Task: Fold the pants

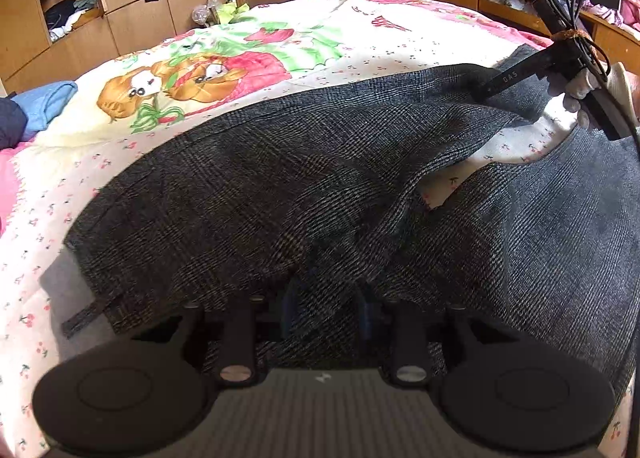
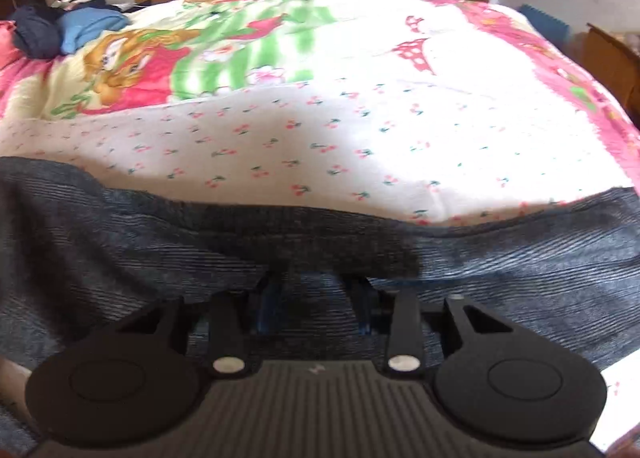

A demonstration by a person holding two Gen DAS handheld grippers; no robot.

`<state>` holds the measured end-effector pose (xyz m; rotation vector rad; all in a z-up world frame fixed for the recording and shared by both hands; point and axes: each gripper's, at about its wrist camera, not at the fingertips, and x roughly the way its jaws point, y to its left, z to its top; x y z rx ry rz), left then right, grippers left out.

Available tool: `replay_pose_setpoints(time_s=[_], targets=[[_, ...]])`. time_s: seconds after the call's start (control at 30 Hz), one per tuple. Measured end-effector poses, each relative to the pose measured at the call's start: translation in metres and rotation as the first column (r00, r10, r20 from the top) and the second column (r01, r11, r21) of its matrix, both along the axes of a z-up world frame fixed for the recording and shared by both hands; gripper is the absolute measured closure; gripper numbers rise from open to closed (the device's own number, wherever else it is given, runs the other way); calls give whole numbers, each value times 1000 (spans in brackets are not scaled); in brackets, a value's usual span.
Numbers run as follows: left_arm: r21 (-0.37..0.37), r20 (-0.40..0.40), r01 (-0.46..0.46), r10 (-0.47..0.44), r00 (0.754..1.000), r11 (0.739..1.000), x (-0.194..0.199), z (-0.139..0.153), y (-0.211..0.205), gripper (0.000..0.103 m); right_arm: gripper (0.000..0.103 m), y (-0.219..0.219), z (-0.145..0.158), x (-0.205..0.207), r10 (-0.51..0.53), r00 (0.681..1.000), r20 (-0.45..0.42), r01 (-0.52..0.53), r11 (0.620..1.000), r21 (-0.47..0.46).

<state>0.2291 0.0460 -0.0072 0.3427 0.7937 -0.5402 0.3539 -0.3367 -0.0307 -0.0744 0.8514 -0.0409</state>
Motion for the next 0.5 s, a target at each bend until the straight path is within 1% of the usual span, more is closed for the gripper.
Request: replay_pose_setpoints(time_s=[0.03,0.07,0.1,0.13,0.17,0.2,0.27,0.3,0.33,0.4,0.47,0.5], targets=[[2,13,-11,11,1000,1000,-3,3,4,57,60,-1,0,-2,-31,999,9,32,997,-67],[-4,26,-31,31,999,1000,-5,6,11,57,58,-3,0,-3,-53,998,16,54,992,-111],[-13,36,-68,69,997,998,-4,7,17,57,58,-6,0,-4,-63,998,26,67,987,-143],[-5,41,-111,111,993,994,-2,6,22,57,57,-11,0,-5,-80,996,27,84,981,-174],[21,48,-144,143,989,989,-1,3,25,57,57,-13,1,-6,-101,995,24,104,976,-191],[49,56,-157,154,986,986,0,-1,28,57,57,-11,5,-9,-108,994,29,111,973,-204],[48,60,-129,126,990,991,-4,1,35,57,58,6,21,-23,-9,997,72,23,980,-198],[47,71,-114,111,991,992,-5,6,39,57,57,17,30,-31,68,994,89,-51,982,-182],[40,101,-103,99,990,994,-4,12,42,57,55,33,39,-35,159,982,103,-141,976,-166],[27,159,-113,107,981,993,5,25,48,55,50,61,50,-31,308,946,96,-293,945,-143],[14,187,-116,111,976,993,21,33,55,48,46,92,51,-14,432,899,72,-419,896,-143],[31,199,-115,107,974,993,35,34,58,47,40,103,50,-5,475,878,54,-462,873,-156]])
